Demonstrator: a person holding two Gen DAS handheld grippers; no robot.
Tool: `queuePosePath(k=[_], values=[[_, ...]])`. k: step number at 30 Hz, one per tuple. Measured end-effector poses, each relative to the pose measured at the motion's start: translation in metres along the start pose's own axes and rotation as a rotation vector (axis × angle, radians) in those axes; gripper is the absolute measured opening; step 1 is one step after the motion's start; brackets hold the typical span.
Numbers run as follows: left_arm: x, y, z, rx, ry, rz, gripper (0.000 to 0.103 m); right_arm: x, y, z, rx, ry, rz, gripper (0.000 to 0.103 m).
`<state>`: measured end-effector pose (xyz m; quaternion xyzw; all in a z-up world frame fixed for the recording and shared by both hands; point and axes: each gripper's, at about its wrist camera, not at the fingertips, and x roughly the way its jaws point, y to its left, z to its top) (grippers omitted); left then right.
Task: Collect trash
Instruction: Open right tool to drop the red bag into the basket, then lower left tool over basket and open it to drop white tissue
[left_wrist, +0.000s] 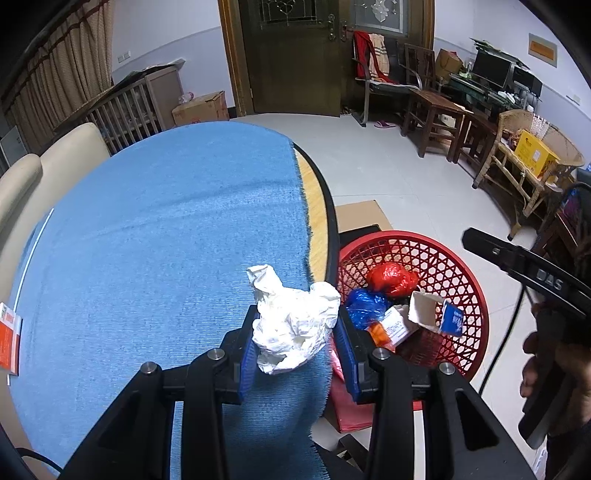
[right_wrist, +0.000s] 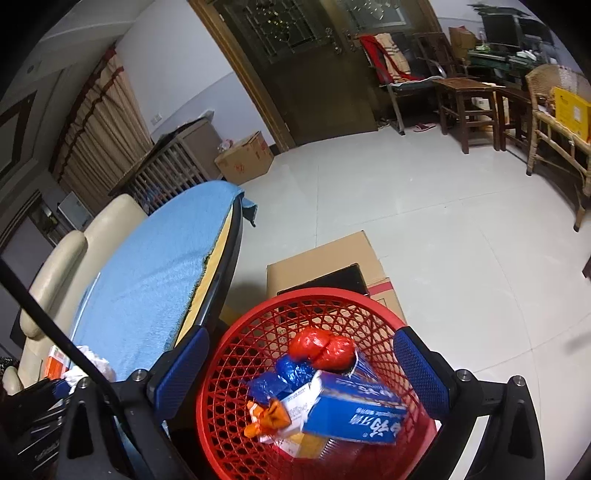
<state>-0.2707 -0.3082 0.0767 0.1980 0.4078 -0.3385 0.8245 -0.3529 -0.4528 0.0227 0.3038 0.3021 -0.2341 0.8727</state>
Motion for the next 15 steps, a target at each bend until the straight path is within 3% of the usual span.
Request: queuePosePath(k=[15], values=[[-0.001, -0.038, 0.005, 0.056, 0.000, -0.046, 0.040, -0.069, -0.013, 0.000, 0.050, -0.119, 0.034, 0.101]])
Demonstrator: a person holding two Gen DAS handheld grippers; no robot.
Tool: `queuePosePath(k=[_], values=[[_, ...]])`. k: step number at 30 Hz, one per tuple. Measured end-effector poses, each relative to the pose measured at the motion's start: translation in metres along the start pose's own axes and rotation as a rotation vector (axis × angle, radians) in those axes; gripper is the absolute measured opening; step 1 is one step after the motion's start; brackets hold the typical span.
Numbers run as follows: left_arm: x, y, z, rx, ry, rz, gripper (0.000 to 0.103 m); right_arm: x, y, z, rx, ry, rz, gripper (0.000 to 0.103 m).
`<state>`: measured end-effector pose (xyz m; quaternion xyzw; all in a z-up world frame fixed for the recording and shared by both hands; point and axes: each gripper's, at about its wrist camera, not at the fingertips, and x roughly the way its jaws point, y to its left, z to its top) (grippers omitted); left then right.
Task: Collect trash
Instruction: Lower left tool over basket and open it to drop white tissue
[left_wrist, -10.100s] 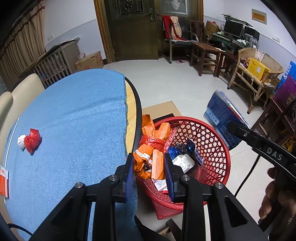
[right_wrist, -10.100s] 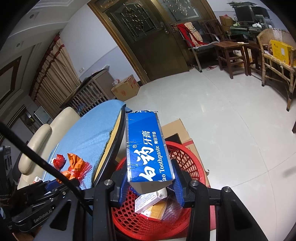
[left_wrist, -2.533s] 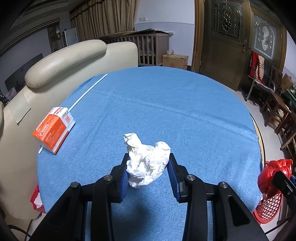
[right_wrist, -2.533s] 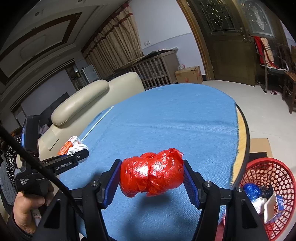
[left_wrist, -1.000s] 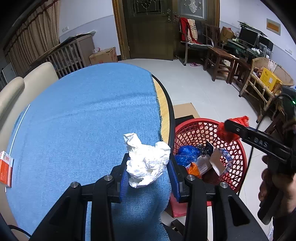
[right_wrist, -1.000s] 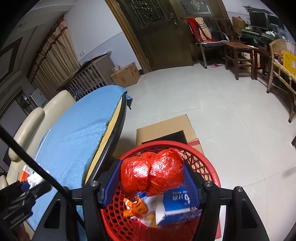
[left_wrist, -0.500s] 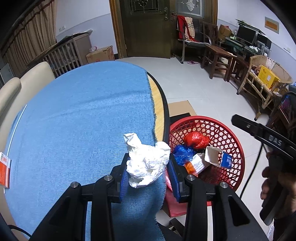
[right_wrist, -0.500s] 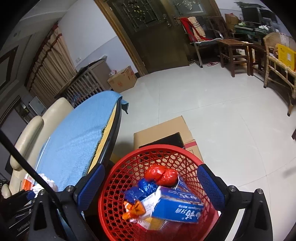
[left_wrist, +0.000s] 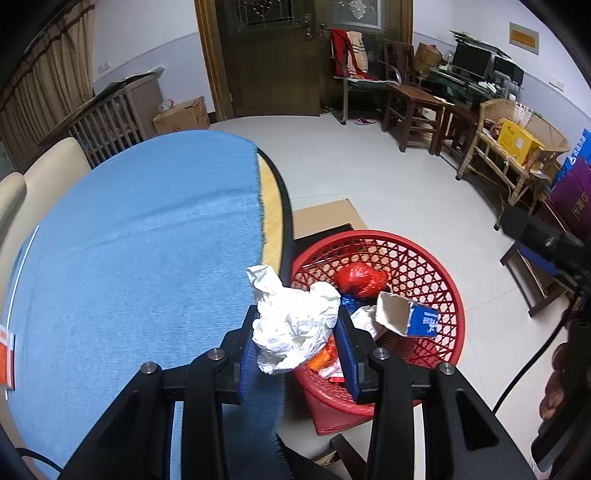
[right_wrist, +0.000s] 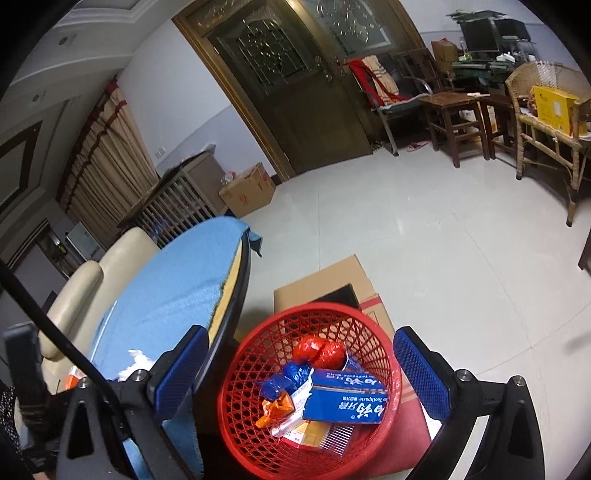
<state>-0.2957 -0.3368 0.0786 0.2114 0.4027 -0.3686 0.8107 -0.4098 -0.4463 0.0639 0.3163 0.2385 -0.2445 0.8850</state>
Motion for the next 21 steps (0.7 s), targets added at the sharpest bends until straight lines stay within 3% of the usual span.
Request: queuePosePath(k=[7, 15, 18, 19, 20, 21], values=[[0.006, -0.012, 0.003, 0.013, 0.014, -0.026, 0.040, -0.028, 0.004, 0.013, 0.005, -0.066, 0.024, 0.101], [0.015, -0.020, 0.008, 0.007, 0.043, -0.107, 0.041, -0.045, 0.000, 0.020, 0.018, -0.103, 0.032, 0.101], [0.020, -0.022, 0.011, -0.014, 0.051, -0.104, 0.052, -0.047, -0.003, 0.020, 0.025, -0.106, 0.030, 0.101], [0.023, -0.022, 0.011, -0.014, 0.061, -0.108, 0.064, -0.047, -0.004, 0.020, 0.027, -0.105, 0.029, 0.101], [0.025, -0.023, 0.011, -0.010, 0.068, -0.115, 0.069, -0.047, -0.005, 0.021, 0.027, -0.105, 0.029, 0.101], [0.025, -0.023, 0.011, -0.006, 0.071, -0.114, 0.070, -0.048, -0.005, 0.021, 0.027, -0.105, 0.029, 0.101]])
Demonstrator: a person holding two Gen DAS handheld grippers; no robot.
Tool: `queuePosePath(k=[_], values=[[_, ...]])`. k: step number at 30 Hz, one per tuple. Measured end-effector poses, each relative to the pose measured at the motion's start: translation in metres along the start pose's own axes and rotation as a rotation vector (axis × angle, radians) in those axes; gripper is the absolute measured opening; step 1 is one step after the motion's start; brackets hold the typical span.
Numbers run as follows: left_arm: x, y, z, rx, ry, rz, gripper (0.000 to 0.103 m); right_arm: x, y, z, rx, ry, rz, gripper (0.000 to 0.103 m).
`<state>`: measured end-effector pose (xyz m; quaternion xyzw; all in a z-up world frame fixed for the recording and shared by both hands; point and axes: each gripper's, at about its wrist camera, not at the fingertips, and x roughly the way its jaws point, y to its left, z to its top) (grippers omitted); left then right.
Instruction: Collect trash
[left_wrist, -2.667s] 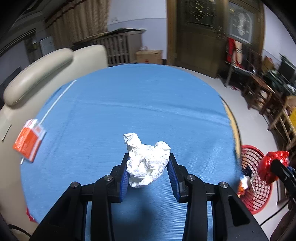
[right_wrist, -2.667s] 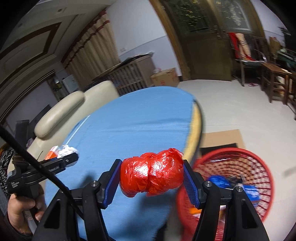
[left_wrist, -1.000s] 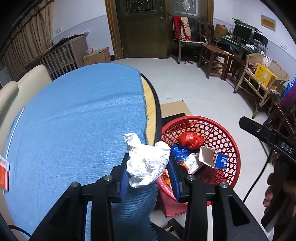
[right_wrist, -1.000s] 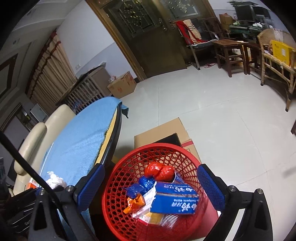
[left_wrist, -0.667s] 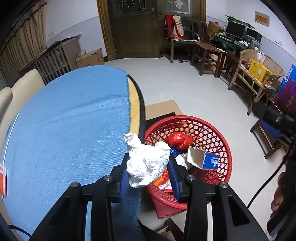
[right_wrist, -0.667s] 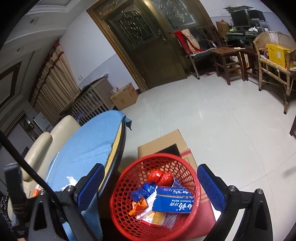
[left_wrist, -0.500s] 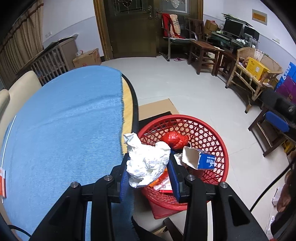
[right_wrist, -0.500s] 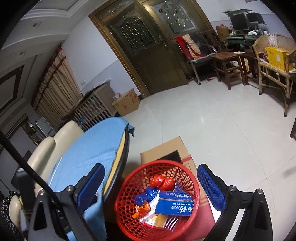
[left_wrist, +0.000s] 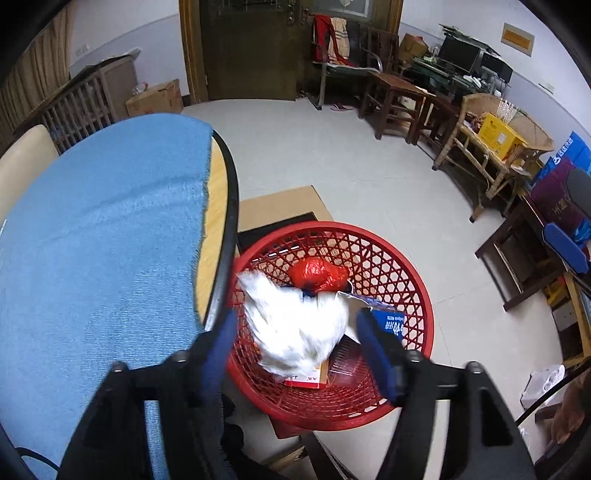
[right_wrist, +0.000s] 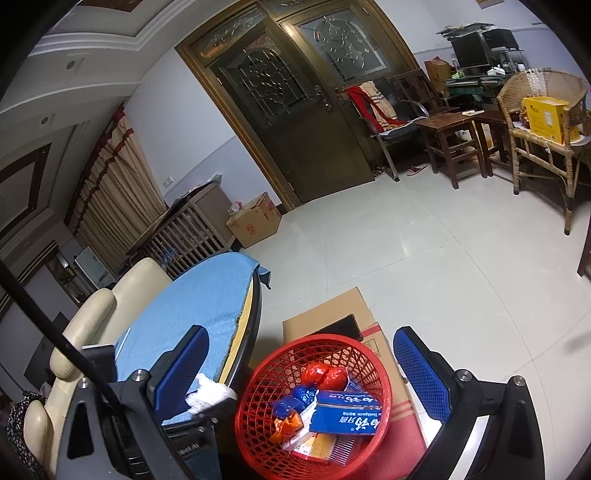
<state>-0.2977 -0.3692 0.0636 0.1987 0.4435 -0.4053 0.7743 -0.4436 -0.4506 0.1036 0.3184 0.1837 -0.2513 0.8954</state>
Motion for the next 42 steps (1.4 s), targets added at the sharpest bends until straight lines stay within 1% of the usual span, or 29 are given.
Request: queuePosePath(k=[6, 12, 20, 25, 31, 37, 39, 41, 42], values=[[-0.004, 0.005, -0.001, 0.014, -0.005, 0.008, 0.072, 0.002, 0.002, -0.001, -0.002, 0.004, 0.003, 0.101], [-0.014, 0.028, -0.007, -0.027, -0.032, 0.032, 0.072, 0.004, 0.008, -0.009, -0.015, 0.025, 0.000, 0.101], [-0.032, 0.051, -0.019, -0.052, -0.066, 0.077, 0.074, 0.012, 0.028, -0.032, -0.049, 0.089, -0.006, 0.101], [-0.045, 0.067, -0.026, -0.069, -0.097, 0.106, 0.075, 0.019, 0.044, -0.053, -0.085, 0.130, -0.050, 0.103], [-0.059, 0.086, -0.037, -0.105, -0.128, 0.120, 0.076, 0.026, 0.066, -0.080, -0.147, 0.186, -0.102, 0.103], [-0.069, 0.103, -0.047, -0.132, -0.148, 0.134, 0.078, 0.033, 0.077, -0.099, -0.179, 0.224, -0.156, 0.103], [-0.071, 0.110, -0.049, -0.147, -0.154, 0.133, 0.079, 0.035, 0.080, -0.103, -0.190, 0.232, -0.170, 0.103], [-0.073, 0.113, -0.051, -0.158, -0.156, 0.129, 0.085, 0.034, 0.082, -0.105, -0.202, 0.234, -0.180, 0.103], [-0.074, 0.115, -0.052, -0.162, -0.164, 0.128, 0.086, 0.035, 0.083, -0.106, -0.206, 0.235, -0.183, 0.103]])
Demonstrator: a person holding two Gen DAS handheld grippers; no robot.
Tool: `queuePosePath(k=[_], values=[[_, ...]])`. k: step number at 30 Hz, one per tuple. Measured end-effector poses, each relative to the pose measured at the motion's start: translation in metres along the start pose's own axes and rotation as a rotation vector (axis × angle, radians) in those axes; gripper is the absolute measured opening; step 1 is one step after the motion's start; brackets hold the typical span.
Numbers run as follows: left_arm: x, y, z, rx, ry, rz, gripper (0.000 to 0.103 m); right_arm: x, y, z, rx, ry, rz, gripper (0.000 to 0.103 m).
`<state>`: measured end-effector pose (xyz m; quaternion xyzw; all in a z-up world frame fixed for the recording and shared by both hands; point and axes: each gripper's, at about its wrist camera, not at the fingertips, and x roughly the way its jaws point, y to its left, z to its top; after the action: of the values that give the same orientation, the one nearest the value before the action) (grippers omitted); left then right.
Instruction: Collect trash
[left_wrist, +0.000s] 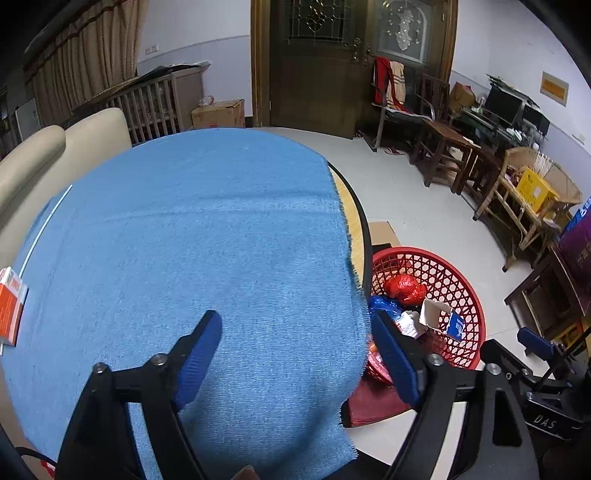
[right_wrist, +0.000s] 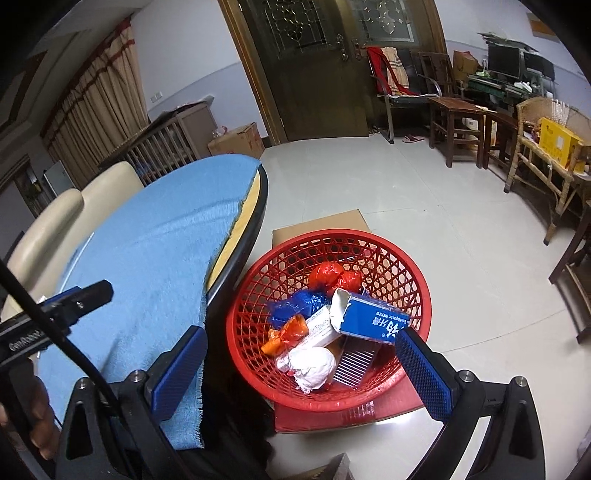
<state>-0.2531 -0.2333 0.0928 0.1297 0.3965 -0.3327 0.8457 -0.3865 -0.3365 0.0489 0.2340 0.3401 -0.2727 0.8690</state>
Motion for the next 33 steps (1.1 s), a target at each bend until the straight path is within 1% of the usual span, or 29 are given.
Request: queuePosePath(k=[5, 15, 33], values=[[-0.001, 0.003, 0.000, 0.005, -0.009, 0.006, 0.087, 0.003, 0.006, -0.002, -0.012, 0.010, -0.007, 0.103], [-0.006, -0.007, -0.001, 0.051, -0.039, 0.062, 0.087, 0.002, 0.011, -0.004, -0.019, 0.008, -0.011, 0.103], [-0.010, -0.008, -0.002, 0.051, -0.055, 0.060, 0.087, -0.001, 0.008, -0.002, -0.012, 0.005, -0.022, 0.103]])
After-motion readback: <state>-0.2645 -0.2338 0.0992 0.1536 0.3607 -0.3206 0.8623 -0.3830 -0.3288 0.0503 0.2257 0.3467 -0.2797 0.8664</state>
